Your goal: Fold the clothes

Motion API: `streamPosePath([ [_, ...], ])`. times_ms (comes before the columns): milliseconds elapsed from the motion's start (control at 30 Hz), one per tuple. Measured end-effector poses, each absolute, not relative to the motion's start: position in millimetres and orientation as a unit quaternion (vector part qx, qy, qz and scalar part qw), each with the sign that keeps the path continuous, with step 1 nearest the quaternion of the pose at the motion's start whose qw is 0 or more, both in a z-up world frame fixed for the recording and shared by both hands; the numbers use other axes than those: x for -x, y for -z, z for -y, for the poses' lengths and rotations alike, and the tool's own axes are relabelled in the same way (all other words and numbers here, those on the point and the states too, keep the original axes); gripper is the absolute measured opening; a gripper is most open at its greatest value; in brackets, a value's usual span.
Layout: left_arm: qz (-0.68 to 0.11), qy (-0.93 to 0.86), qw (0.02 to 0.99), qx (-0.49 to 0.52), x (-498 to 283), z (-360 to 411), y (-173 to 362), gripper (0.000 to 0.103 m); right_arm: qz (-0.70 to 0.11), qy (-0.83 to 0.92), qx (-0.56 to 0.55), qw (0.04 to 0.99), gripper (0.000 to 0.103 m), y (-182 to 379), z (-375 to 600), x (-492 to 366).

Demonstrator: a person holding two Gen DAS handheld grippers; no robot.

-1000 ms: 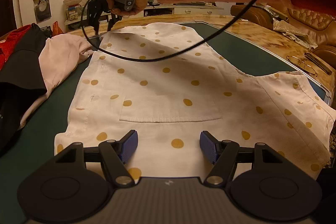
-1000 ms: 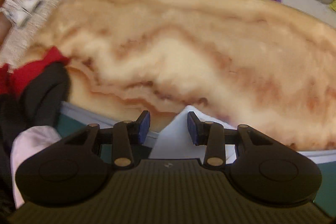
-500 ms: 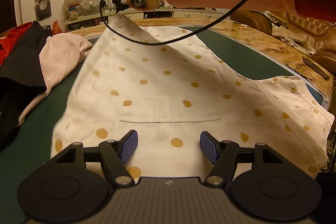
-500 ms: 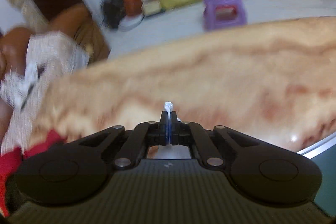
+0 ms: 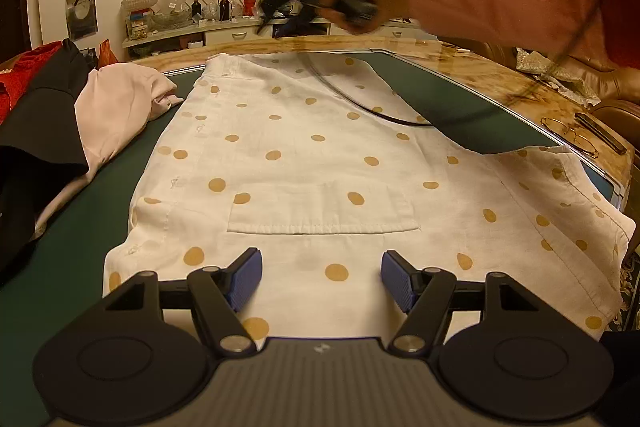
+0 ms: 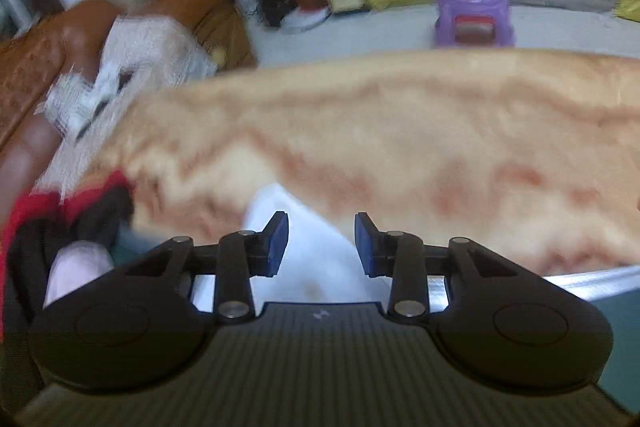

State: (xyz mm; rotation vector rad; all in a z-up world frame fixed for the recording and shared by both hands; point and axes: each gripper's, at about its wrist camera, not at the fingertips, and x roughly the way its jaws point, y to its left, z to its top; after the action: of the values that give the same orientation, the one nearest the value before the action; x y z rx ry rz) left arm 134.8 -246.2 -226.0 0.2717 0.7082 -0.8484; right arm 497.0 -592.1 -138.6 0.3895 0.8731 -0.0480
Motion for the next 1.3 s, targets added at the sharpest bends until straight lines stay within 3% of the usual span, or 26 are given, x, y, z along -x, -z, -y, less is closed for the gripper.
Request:
streamPosePath([
  [267, -0.334, 0.4, 0.843, -0.135, -134.0, 248.7, 226.3, 0.073, -0.475, -0.006, -0.127, 0.871, 0.046, 156.8, 607.9, -449.8],
  [467, -0.333, 0.399, 0.843, -0.138, -132.7, 249.6, 226.0, 0.074, -0.461, 0.006, -0.102, 0.882, 0.045, 162.7, 592.7, -451.5],
  [500, -0.333, 0.4, 0.843, -0.139, -132.5, 249.8, 226.1, 0.074, -0.46, 0.009, -0.088, 0.883, 0.04, 162.4, 587.9, -451.3],
  [533, -0.333, 0.4, 0.843, -0.139, -132.4, 250.0, 226.0, 0.074, -0.461, 0.009, -0.088, 0.883, 0.005, 162.1, 586.0, -451.1],
  [733, -0.333, 0.401, 0.842, -0.139, -133.0, 249.5, 226.2, 0.074, -0.39, -0.045, -0.142, 0.909, 0.002, 140.1, 575.5, -425.9],
  [833, -0.333, 0.401, 0.842, -0.139, -132.7, 249.6, 226.2, 0.074, -0.353, -0.155, -0.052, 0.921, 0.002, 110.4, 511.1, -380.2],
  [900, -0.333, 0.401, 0.842, -0.14, -132.4, 249.6, 226.2, 0.075, -0.379, -0.248, 0.019, 0.892, 0.002, 108.9, 463.5, -343.1],
  [1000, -0.332, 0.401, 0.842, -0.14, -132.3, 249.7, 226.3, 0.075, -0.426, -0.34, 0.141, 0.826, 0.006, 121.9, 398.8, -286.1],
  [1067, -0.333, 0.401, 0.842, -0.14, -132.4, 249.7, 226.3, 0.075, -0.431, -0.338, 0.189, 0.815, 0.017, 129.0, 384.0, -263.0],
  [1233, -0.333, 0.402, 0.842, -0.14, -132.3, 249.4, 226.5, 0.075, -0.392, -0.28, 0.088, 0.872, 0.045, 102.7, 438.8, -279.7],
  [1300, -0.332, 0.402, 0.842, -0.14, -132.4, 249.4, 226.7, 0.075, -0.378, -0.211, 0.024, 0.901, 0.046, 97.5, 479.2, -303.5],
])
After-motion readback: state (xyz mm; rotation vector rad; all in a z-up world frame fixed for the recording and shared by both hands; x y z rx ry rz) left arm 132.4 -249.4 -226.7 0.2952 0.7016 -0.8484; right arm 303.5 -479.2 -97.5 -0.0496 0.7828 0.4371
